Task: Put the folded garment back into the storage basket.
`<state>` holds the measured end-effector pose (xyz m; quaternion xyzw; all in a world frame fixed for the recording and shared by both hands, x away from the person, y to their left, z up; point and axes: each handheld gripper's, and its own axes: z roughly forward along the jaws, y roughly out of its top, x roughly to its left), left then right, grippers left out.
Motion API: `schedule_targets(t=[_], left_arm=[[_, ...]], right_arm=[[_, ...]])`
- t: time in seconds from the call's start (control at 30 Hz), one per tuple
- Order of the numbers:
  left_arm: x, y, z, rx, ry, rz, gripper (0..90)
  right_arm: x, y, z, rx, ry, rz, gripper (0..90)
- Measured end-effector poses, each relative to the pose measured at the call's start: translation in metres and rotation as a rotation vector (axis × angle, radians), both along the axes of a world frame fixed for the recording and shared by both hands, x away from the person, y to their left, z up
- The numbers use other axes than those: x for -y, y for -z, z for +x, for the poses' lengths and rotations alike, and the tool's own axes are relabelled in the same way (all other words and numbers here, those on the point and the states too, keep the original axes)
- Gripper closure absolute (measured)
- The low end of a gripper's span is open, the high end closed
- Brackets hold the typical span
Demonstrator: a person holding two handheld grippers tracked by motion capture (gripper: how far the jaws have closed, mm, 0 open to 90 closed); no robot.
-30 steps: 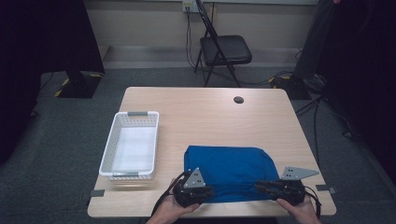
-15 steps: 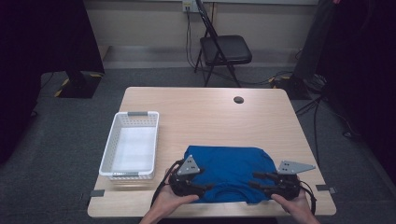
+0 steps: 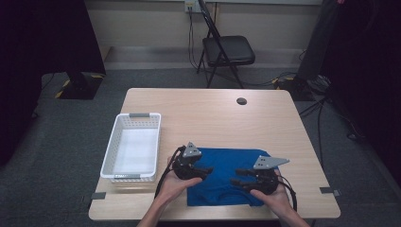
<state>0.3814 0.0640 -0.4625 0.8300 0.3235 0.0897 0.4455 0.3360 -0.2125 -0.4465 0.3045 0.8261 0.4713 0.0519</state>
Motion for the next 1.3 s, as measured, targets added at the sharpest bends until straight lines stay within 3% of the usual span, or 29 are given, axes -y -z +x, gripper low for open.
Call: schedule_targets(t=[0.17, 0.47, 0.57, 0.67, 0.87, 1.07, 1.3], left_arm=[[-0.002, 0.009, 0.003, -0.026, 0.002, 0.022, 30.6], [0.002, 0.021, 0.002, -0.052, 0.022, 0.079, 31.3], [0.004, 0.024, 0.001, -0.061, 0.034, 0.096, 31.1], [0.005, 0.025, 0.000, -0.054, 0.037, 0.108, 30.6], [0.004, 0.028, -0.003, -0.033, 0.038, 0.100, 30.4], [0.004, 0.030, -0.005, -0.017, 0.028, 0.083, 30.4], [0.012, 0.031, -0.007, 0.021, 0.044, 0.102, 31.4]], right_arm=[[-0.009, 0.013, -0.001, 0.014, -0.044, -0.029, 58.8], [-0.015, 0.032, 0.002, -0.017, 0.009, -0.116, 51.2], [-0.017, 0.036, 0.000, -0.025, 0.004, -0.134, 46.6], [-0.019, 0.039, -0.002, -0.031, -0.023, -0.137, 43.4], [-0.019, 0.043, -0.006, -0.029, -0.010, -0.132, 39.0], [-0.017, 0.045, -0.010, -0.008, -0.002, -0.129, 39.3], [-0.010, 0.045, -0.011, -0.020, 0.010, -0.124, 39.5]])
